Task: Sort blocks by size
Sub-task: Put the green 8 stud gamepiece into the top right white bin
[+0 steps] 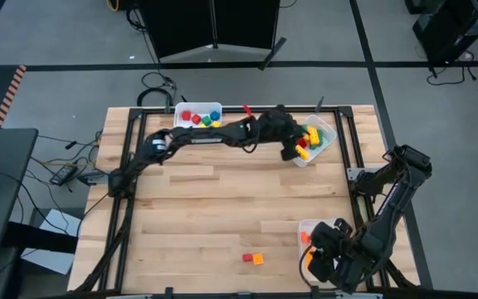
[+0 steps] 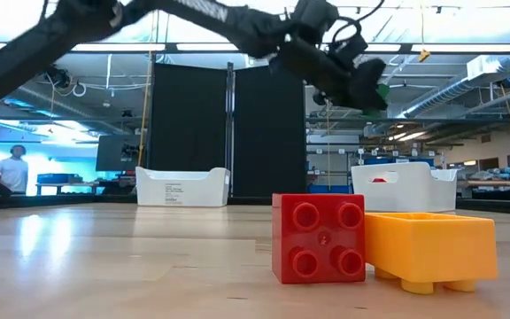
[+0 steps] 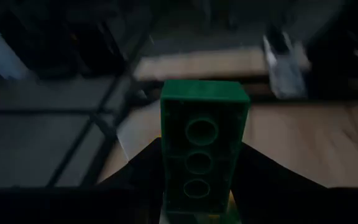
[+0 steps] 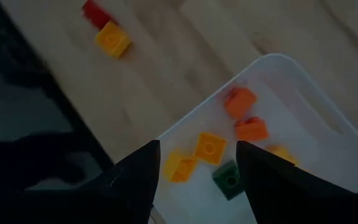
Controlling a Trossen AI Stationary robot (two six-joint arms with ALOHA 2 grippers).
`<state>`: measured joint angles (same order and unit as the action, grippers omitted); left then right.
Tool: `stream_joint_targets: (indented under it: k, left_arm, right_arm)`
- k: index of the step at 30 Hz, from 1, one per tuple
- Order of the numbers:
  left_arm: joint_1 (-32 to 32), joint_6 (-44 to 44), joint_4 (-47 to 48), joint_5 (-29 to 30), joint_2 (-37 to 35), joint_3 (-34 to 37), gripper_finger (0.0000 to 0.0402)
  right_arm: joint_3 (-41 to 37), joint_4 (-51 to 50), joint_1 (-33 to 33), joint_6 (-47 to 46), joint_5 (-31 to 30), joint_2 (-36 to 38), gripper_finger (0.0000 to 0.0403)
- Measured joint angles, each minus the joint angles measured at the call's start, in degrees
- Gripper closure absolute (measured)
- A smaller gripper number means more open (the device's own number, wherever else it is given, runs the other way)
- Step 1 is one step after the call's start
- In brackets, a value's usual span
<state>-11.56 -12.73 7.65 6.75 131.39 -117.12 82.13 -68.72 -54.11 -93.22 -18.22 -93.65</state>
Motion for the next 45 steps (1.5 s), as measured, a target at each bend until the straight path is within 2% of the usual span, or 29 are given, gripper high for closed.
stream_joint_targets:
  k: [2, 6, 8, 15, 36, 45]
  left_arm:
    - [-1.1, 0.1, -5.5, -1.5, 2.3, -0.7, 0.0249]
    - [-3.0, 1.4, -14.9, -10.0, 7.1, -1.0, 0.0249]
    - [-3.5, 3.6, -15.8, -11.8, 8.7, -1.0, 0.0248]
    - [-3.8, 12.7, -15.5, -11.3, 11.0, -1.0, 0.0241]
    - [-3.8, 13.0, -12.9, -11.3, 11.5, -0.8, 0.0226]
    - [-3.8, 10.0, -12.5, -11.3, 11.5, -0.8, 0.0212]
  right_arm:
    - [0.0, -1.1, 0.3, -1.7, -0.6, 0.0, 0.018]
    - [0.0, -1.9, 0.7, -4.6, -0.8, 0.0, 0.018]
    - [0.0, -1.9, 1.0, -6.1, -0.9, 0.0, 0.018]
    - [0.0, -1.9, 1.2, -10.2, -3.3, 0.0, 0.018]
    - [0.0, -1.9, 4.9, -12.2, -4.9, 0.0, 0.018]
    - [0.0, -1.9, 5.7, -12.2, -4.9, 0.0, 0.018]
